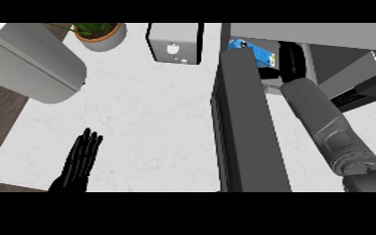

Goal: Pick up the milk, place it into the microwave and close the microwave

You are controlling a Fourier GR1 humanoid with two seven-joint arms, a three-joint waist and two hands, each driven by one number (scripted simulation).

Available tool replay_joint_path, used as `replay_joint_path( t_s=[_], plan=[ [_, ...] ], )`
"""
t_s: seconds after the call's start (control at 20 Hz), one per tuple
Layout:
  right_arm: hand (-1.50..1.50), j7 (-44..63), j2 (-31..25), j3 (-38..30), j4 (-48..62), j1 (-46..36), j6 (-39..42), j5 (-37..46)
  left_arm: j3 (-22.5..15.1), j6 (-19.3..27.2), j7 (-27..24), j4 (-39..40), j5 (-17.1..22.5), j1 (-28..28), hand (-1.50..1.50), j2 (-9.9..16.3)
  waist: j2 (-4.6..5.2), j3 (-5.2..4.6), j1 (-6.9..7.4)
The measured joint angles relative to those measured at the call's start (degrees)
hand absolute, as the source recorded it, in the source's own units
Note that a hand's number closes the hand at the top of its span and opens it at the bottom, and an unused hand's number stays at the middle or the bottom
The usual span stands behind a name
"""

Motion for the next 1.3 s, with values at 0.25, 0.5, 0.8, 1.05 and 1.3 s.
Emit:
replay_joint_path(
  t_s=[0.25, 0.5, 0.8, 1.05, 1.3],
  plan=[
    [-1.50, -3.7, 1.0, -1.8, -1.2, 1.1, 4.3, -1.9, -0.4, -0.4, 0.1, -0.5, 0.1, -0.4, -1.50, -0.3, -0.33, 0.01, -0.49],
    [-1.50, -8.2, 2.1, -4.9, -2.2, 4.0, 7.9, -5.0, -1.8, -0.2, -0.2, 0.0, -0.7, -0.6, -1.50, -1.3, -0.67, -0.01, -1.48],
    [-1.50, -11.7, 1.6, -7.8, -2.4, 6.7, 13.6, -8.0, -3.7, 1.0, 1.3, -1.0, -2.8, -1.4, -1.50, -2.4, -1.22, -0.04, -2.62],
    [-1.50, -15.3, 1.6, -9.6, -2.5, 10.2, 17.4, -9.8, -4.6, 1.5, 2.2, -1.6, -3.8, -1.8, -1.50, -3.0, -1.59, -0.08, -3.39],
    [-1.50, -18.4, 1.6, -10.4, -2.6, 13.8, 23.9, -10.9, -6.2, 2.4, 2.9, -2.1, -5.3, -1.2, -1.50, -3.8, -2.06, -0.13, -4.25]
  ],
)
